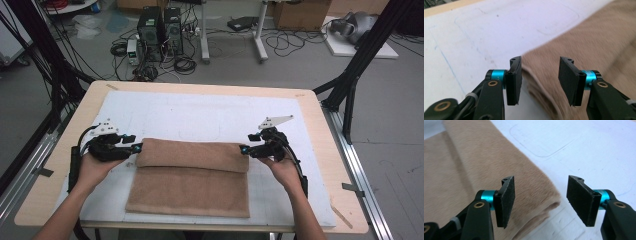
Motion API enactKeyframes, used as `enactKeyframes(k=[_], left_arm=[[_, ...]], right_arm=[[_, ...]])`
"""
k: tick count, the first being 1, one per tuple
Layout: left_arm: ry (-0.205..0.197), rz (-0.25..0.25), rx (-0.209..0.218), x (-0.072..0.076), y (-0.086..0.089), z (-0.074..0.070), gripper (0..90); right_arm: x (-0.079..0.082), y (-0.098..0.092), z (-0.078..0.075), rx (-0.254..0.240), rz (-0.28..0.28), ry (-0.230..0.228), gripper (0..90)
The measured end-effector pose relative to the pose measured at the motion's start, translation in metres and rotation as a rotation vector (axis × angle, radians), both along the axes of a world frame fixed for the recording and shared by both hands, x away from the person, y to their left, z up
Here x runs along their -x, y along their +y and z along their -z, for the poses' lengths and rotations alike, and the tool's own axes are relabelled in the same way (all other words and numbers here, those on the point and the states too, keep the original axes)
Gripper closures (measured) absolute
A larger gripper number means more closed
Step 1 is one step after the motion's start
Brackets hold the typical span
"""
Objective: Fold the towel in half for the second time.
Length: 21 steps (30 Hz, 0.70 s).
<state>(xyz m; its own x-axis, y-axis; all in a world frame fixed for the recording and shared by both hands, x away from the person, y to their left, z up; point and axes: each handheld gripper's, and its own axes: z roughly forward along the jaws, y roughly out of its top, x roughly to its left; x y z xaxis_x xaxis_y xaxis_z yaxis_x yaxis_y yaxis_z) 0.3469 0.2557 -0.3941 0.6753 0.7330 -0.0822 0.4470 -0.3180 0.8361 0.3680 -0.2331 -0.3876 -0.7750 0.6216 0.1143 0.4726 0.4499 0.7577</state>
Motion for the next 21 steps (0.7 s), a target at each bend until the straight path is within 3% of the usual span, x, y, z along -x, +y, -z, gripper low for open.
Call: enactKeyframes(k=[4,9,12,14,17,21], left_arm=[[0.046,-0.027,0.012,-0.022,-0.008,0.007,50.5],[0.149,-0.025,-0.078,-0.036,-0.016,0.024,49.6],[0.186,0.010,-0.072,-0.037,-0.015,0.028,62.3],[0.181,0.024,-0.066,-0.036,-0.015,0.027,74.2],[0.154,0.037,-0.073,-0.031,-0.016,0.022,83.6],[0.097,0.037,-0.044,-0.021,-0.013,0.011,85.0]], right_arm=[[-0.014,0.006,0.008,0.002,0.004,0.032,37.4],[-0.025,0.008,0.022,0.023,0.004,0.096,36.3],[-0.024,0.009,0.029,0.013,-0.047,0.137,51.7],[-0.022,0.011,0.030,0.013,-0.079,0.157,64.3],[-0.018,0.013,0.027,0.025,-0.122,0.146,78.8],[-0.012,0.011,0.019,0.011,-0.133,0.109,81.8]])
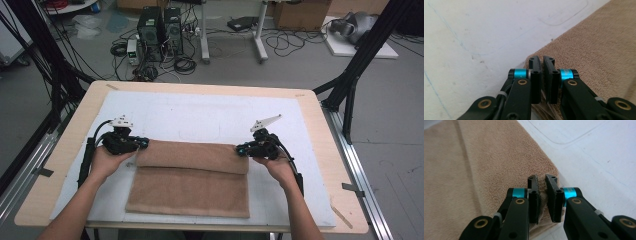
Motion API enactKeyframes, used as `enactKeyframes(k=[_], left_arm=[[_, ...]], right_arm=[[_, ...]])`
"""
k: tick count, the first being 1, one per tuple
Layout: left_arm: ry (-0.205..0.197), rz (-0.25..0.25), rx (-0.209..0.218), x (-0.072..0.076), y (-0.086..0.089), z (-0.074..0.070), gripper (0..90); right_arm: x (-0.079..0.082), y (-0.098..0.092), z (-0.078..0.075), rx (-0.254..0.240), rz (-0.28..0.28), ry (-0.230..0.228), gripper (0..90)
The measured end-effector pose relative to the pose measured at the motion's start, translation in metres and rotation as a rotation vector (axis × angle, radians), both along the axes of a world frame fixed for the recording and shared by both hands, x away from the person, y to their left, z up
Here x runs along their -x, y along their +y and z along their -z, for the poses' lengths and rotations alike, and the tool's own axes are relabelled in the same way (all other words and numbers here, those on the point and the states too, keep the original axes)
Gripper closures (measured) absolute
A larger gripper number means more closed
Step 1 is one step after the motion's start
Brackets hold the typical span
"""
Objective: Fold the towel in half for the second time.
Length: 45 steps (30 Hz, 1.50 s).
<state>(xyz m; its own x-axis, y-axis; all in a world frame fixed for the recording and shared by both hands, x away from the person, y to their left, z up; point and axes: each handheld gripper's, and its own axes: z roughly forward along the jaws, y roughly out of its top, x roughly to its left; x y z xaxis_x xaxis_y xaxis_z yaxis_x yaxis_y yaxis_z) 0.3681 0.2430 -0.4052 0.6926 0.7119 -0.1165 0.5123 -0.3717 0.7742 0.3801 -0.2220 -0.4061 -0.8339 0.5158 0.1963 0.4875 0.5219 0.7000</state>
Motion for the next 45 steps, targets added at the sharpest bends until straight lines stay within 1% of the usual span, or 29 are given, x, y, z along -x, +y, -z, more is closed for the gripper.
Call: enactKeyframes(k=[2,4,5,6,8,10,12,14,15,17,19,21,24,26,30,31,32,34,36,38,40,41,42,45], left_arm=[[-0.033,0.000,0.027,0.007,0.003,-0.007,85.0],[-0.073,0.010,0.044,0.017,0.005,-0.016,85.0],[-0.093,0.021,0.046,0.022,0.006,-0.020,85.0],[-0.115,0.027,0.048,0.028,0.007,-0.024,84.9],[-0.159,0.035,0.073,0.042,0.010,-0.030,84.9],[-0.182,0.048,0.082,0.058,0.016,-0.031,84.9],[-0.189,0.053,0.103,0.075,0.021,-0.027,84.7],[-0.185,0.071,0.128,0.092,0.027,-0.021,84.3],[-0.183,0.089,0.138,0.102,0.029,-0.018,83.4],[-0.176,0.106,0.150,0.121,0.034,-0.010,79.4],[-0.169,0.111,0.155,0.133,0.039,-0.007,71.8],[-0.177,0.112,0.160,0.140,0.042,-0.007,69.1],[-0.191,0.102,0.137,0.140,0.042,-0.009,64.7],[-0.186,0.105,0.133,0.136,0.039,-0.008,63.2],[-0.171,0.127,0.116,0.128,0.028,-0.001,64.3],[-0.164,0.137,0.109,0.127,0.026,0.002,64.6],[-0.158,0.141,0.097,0.125,0.023,0.005,65.1],[-0.141,0.154,0.083,0.124,0.018,0.011,65.0],[-0.129,0.169,0.056,0.125,0.015,0.016,65.1],[-0.116,0.181,0.021,0.125,0.013,0.021,65.0],[-0.109,0.186,-0.014,0.127,0.012,0.026,64.7],[-0.101,0.195,-0.035,0.127,0.011,0.028,64.4],[-0.102,0.200,-0.048,0.127,0.010,0.030,64.2],[-0.095,0.197,-0.064,0.128,0.007,0.033,64.4]], right_arm=[[0.005,-0.001,-0.005,-0.006,-0.009,-0.018,81.8],[0.012,-0.002,-0.012,-0.024,-0.019,-0.045,81.8],[0.016,-0.002,-0.016,-0.030,-0.024,-0.058,81.8],[0.020,-0.003,-0.020,-0.037,-0.031,-0.069,81.7],[0.032,-0.004,-0.027,-0.043,-0.052,-0.097,81.5],[0.046,-0.006,-0.033,-0.052,-0.071,-0.129,80.9],[0.062,-0.008,-0.037,-0.066,-0.092,-0.154,79.4],[0.079,-0.011,-0.039,-0.078,-0.112,-0.160,77.1],[0.087,-0.011,-0.039,-0.078,-0.124,-0.163,75.5],[0.103,-0.014,-0.038,-0.069,-0.135,-0.170,71.8],[0.113,-0.018,-0.039,-0.078,-0.133,-0.176,69.4],[0.117,-0.021,-0.040,-0.082,-0.120,-0.184,66.9],[0.118,-0.020,-0.040,-0.074,-0.115,-0.189,64.0],[0.117,-0.014,-0.037,-0.065,-0.121,-0.183,62.1],[0.110,-0.003,-0.022,-0.045,-0.147,-0.156,60.3],[0.110,0.000,-0.017,-0.046,-0.150,-0.140,60.0],[0.109,0.001,-0.013,-0.041,-0.155,-0.135,59.4],[0.109,0.004,-0.005,-0.013,-0.164,-0.127,57.5],[0.110,0.005,0.003,0.007,-0.172,-0.112,56.6],[0.112,0.004,0.010,0.025,-0.164,-0.094,56.0],[0.114,0.003,0.016,0.035,-0.163,-0.090,55.9],[0.115,0.003,0.018,0.044,-0.163,-0.093,55.9],[0.116,0.003,0.019,0.047,-0.159,-0.095,55.9],[0.117,0.006,0.023,0.067,-0.151,-0.102,56.8]])
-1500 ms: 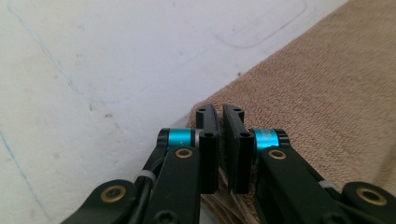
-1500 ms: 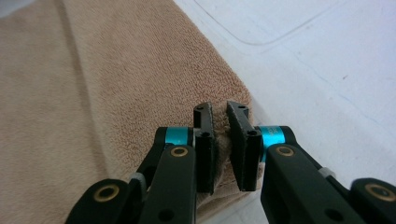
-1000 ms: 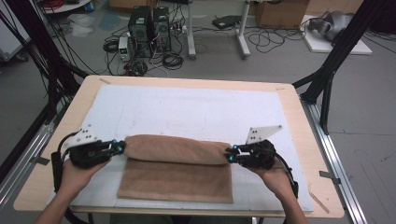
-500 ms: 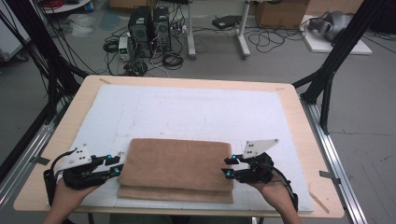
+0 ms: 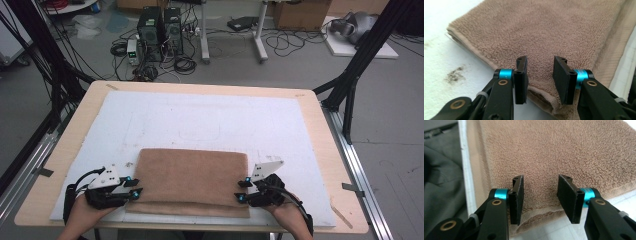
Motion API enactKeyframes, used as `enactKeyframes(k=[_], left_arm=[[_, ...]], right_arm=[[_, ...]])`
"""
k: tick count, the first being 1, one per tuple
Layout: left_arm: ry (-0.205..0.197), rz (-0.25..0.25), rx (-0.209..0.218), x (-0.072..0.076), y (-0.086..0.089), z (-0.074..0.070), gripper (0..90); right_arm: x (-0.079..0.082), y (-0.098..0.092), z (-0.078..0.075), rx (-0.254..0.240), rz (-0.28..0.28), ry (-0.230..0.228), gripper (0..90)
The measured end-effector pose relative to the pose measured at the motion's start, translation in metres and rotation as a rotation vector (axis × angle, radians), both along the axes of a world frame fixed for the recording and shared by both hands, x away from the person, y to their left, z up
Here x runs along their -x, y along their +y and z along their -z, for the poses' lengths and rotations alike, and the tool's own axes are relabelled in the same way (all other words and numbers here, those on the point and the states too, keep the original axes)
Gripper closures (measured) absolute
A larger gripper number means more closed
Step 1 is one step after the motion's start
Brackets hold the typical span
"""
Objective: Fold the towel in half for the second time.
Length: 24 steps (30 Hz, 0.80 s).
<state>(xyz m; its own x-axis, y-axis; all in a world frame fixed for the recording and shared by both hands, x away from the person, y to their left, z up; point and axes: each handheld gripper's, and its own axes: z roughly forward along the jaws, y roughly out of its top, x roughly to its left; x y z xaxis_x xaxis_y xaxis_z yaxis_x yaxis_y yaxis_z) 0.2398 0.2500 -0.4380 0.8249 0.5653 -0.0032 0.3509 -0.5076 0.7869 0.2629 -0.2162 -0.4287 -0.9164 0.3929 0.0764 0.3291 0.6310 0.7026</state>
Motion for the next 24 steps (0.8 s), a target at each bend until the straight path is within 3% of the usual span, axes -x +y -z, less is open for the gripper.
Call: enactKeyframes(k=[4,11,13,17,24], left_arm=[[0.001,-0.013,-0.005,0.000,-0.004,0.002,68.2],[-0.031,-0.023,-0.019,0.003,-0.008,0.002,85.7],[-0.028,-0.025,-0.009,0.004,-0.006,-0.001,86.8],[-0.037,-0.033,0.052,0.009,0.002,-0.015,87.1],[-0.069,-0.014,0.064,0.026,0.009,-0.036,87.2]], right_arm=[[0.002,0.004,0.003,0.018,0.014,-0.002,65.4],[0.001,0.006,0.002,0.014,0.006,0.009,84.1],[0.000,0.004,-0.001,0.007,-0.003,0.010,85.0],[0.003,-0.002,-0.017,-0.034,-0.007,-0.002,85.2],[0.019,-0.003,-0.045,-0.049,-0.051,-0.040,85.1]])
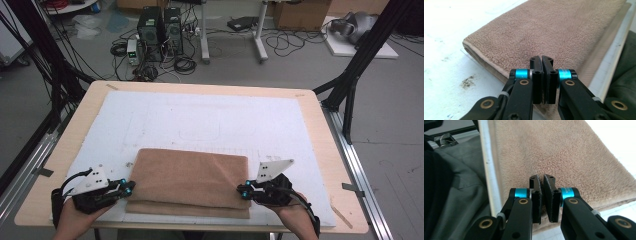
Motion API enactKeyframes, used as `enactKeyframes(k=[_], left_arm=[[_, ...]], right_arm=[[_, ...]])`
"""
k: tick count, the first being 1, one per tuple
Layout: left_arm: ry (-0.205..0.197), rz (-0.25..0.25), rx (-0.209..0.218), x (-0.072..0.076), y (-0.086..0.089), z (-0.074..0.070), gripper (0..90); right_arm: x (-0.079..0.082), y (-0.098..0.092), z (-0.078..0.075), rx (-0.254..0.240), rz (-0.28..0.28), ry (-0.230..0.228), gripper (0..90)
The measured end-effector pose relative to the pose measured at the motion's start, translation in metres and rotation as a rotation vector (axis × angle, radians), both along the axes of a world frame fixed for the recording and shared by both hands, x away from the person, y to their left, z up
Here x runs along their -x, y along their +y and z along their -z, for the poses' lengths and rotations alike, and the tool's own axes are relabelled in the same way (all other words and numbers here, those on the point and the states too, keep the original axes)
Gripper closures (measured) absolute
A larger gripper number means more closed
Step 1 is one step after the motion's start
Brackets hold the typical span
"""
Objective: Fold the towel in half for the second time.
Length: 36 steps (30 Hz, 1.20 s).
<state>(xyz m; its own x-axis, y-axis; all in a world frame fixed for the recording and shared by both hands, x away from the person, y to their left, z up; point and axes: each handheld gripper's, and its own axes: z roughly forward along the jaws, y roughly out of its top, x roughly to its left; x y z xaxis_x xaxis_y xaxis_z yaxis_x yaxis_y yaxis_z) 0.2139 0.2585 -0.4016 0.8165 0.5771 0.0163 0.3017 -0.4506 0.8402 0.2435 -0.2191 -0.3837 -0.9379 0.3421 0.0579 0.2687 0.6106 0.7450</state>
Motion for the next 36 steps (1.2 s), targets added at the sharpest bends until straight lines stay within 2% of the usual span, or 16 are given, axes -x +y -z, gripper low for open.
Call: enactKeyframes(k=[2,5,6,7,9,13,17,22,26,32,34,36], left_arm=[[0.019,0.018,-0.010,0.003,-0.001,0.002,86.8],[0.075,0.043,-0.023,0.005,-0.002,0.013,84.2],[0.079,0.038,-0.026,0.005,-0.001,0.016,80.4],[0.076,0.026,-0.020,0.005,-0.001,0.018,75.5],[0.069,0.011,-0.015,0.003,0.001,0.018,73.0],[0.044,-0.014,0.010,-0.007,0.002,0.014,67.4],[0.022,-0.020,0.016,-0.024,-0.003,0.008,65.2],[0.001,-0.079,0.012,-0.052,-0.007,0.008,59.0],[-0.001,-0.136,0.035,-0.078,-0.006,0.008,57.3],[0.047,-0.193,0.035,-0.116,-0.009,0.013,51.6],[0.115,-0.186,0.024,-0.128,-0.012,0.022,46.7],[0.143,-0.193,-0.002,-0.133,-0.015,0.030,44.2]], right_arm=[[0.003,-0.001,0.000,0.002,-0.019,0.016,84.6],[0.008,0.000,0.011,0.038,-0.051,0.066,82.9],[0.008,0.000,0.016,0.044,-0.053,0.076,81.0],[0.008,-0.001,0.018,0.037,-0.044,0.074,77.3],[0.006,-0.003,0.019,0.007,-0.023,0.078,74.3],[-0.005,-0.007,0.016,-0.037,0.025,0.052,69.4],[-0.021,-0.010,0.015,-0.076,0.075,0.046,63.4],[-0.043,-0.006,0.017,-0.043,0.146,0.020,53.8],[-0.063,-0.006,0.021,-0.034,0.195,-0.001,47.4],[-0.095,-0.009,0.029,-0.020,0.264,0.030,35.6],[-0.103,-0.009,0.035,-0.016,0.264,0.051,33.3],[-0.108,-0.008,0.041,-0.002,0.271,0.078,32.1]])
